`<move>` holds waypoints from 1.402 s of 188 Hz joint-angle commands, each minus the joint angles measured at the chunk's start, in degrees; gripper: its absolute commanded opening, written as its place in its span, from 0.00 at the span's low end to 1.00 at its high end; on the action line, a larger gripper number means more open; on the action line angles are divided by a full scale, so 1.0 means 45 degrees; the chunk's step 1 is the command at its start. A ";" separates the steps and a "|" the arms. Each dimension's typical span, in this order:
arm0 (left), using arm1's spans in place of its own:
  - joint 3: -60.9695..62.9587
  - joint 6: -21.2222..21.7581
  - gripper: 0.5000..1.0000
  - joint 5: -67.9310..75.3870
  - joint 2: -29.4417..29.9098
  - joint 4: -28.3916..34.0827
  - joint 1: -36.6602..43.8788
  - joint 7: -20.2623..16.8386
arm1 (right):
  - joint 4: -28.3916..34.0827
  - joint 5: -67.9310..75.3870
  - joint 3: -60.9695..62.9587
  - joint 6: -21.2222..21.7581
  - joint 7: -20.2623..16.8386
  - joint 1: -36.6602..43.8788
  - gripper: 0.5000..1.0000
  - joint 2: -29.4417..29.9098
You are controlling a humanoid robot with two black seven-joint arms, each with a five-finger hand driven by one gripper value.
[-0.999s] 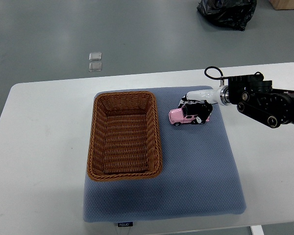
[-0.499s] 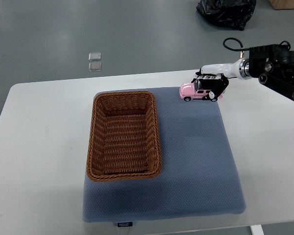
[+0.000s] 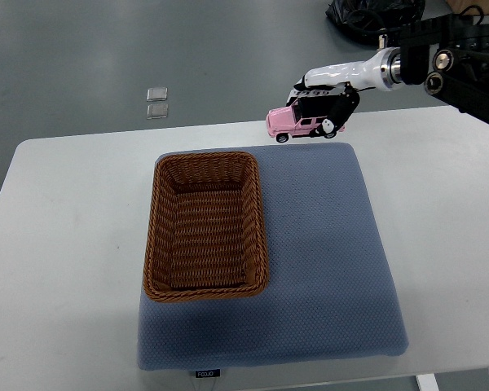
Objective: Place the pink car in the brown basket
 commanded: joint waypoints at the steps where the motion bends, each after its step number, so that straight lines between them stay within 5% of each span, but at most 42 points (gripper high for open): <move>1: -0.0022 -0.0013 1.00 0.0019 0.0000 -0.0025 0.0000 0.0000 | -0.0069 -0.0020 -0.0019 -0.0105 -0.0183 0.0044 0.00 0.1184; 67: -0.0022 -0.0013 1.00 0.0019 0.0000 -0.0025 -0.0020 0.0000 | -0.1729 -0.0078 -0.0215 -0.0593 -0.0222 -0.0444 0.00 0.4934; 134: -0.0022 -0.0013 1.00 0.0019 0.0000 -0.0025 -0.0020 0.0000 | -0.2354 -0.0215 -0.0215 -0.1218 -0.0183 -0.2026 0.00 0.4993; 143: -0.0022 -0.0013 1.00 0.0019 0.0000 -0.0045 -0.0020 0.0000 | -0.2354 -0.0196 -0.0176 -0.1219 -0.0144 -0.2202 0.22 0.4993; 152: -0.0022 -0.0013 1.00 0.0019 0.0000 -0.0045 -0.0020 0.0000 | -0.2354 -0.0196 -0.0176 -0.1218 -0.0144 -0.2202 0.22 0.4993; 153: -0.0022 -0.0013 1.00 0.0019 0.0000 -0.0045 -0.0020 0.0000 | -0.2354 -0.0176 -0.0176 -0.1218 -0.0125 -0.2279 0.39 0.4993; 163: -0.0003 -0.0013 1.00 0.0019 0.0000 -0.0045 -0.0020 0.0000 | -0.2354 -0.0118 -0.0137 -0.1218 -0.0105 -0.2280 0.65 0.4993; 182: 0.0036 -0.0013 1.00 0.0019 0.0000 -0.0025 -0.0020 0.0000 | -0.2354 -0.0059 -0.0020 -0.1199 -0.0105 -0.2299 0.79 0.4993; 242: 0.0036 -0.0013 1.00 0.0019 0.0000 -0.0006 -0.0020 0.0000 | -0.2354 0.0390 0.2832 -0.1218 -0.0105 -0.2417 0.81 0.4993; 264: 0.0036 -0.0013 1.00 0.0000 0.0000 -0.0006 -0.0020 0.0000 | -0.2354 0.1736 0.5252 -0.1179 -0.0046 -0.3685 0.81 0.3724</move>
